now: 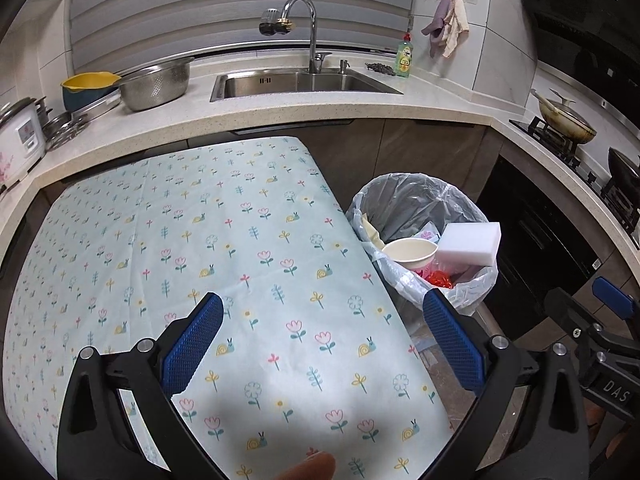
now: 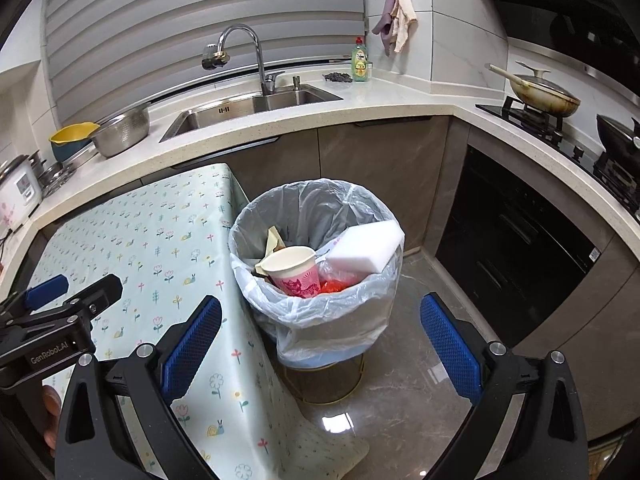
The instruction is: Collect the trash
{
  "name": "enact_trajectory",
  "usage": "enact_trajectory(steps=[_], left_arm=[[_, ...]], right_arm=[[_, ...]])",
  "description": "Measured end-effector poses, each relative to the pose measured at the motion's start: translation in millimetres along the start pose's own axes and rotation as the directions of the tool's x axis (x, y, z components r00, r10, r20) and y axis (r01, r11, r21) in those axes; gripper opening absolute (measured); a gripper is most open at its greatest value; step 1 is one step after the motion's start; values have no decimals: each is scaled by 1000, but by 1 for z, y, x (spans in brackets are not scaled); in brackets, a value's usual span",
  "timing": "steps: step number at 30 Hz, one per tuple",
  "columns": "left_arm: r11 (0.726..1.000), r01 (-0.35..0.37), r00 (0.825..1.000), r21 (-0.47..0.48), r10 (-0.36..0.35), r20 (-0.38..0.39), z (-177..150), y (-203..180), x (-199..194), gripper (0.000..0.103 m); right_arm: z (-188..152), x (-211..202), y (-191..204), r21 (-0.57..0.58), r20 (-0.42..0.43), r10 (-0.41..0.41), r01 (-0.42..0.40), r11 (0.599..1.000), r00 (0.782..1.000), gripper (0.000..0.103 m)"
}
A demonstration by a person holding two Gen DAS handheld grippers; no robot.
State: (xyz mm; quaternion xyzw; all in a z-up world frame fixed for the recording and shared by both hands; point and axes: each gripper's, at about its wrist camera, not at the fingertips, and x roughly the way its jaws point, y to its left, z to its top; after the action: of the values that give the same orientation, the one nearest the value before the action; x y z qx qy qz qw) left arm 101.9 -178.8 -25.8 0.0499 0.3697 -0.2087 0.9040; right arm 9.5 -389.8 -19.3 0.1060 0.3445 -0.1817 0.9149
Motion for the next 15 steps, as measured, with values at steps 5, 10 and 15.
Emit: enact_trajectory(steps=[5, 10, 15], left_arm=[[1000, -8, 1000, 8, 8, -2, -7, -3, -7, 96], [1000, -13, 1000, 10, 13, -2, -11, -4, -11, 96], [1000, -21, 1000, -1, 21, -5, -15, -4, -13, 96]], right_arm=[[-8, -5, 2, -8, -10, -4, 4, 1000, 1000, 96], [-14, -7, 5, -10, -13, 2, -2, 1000, 1000, 96], [-17, -10, 7, -23, -13, 1, -1, 1000, 1000, 96]])
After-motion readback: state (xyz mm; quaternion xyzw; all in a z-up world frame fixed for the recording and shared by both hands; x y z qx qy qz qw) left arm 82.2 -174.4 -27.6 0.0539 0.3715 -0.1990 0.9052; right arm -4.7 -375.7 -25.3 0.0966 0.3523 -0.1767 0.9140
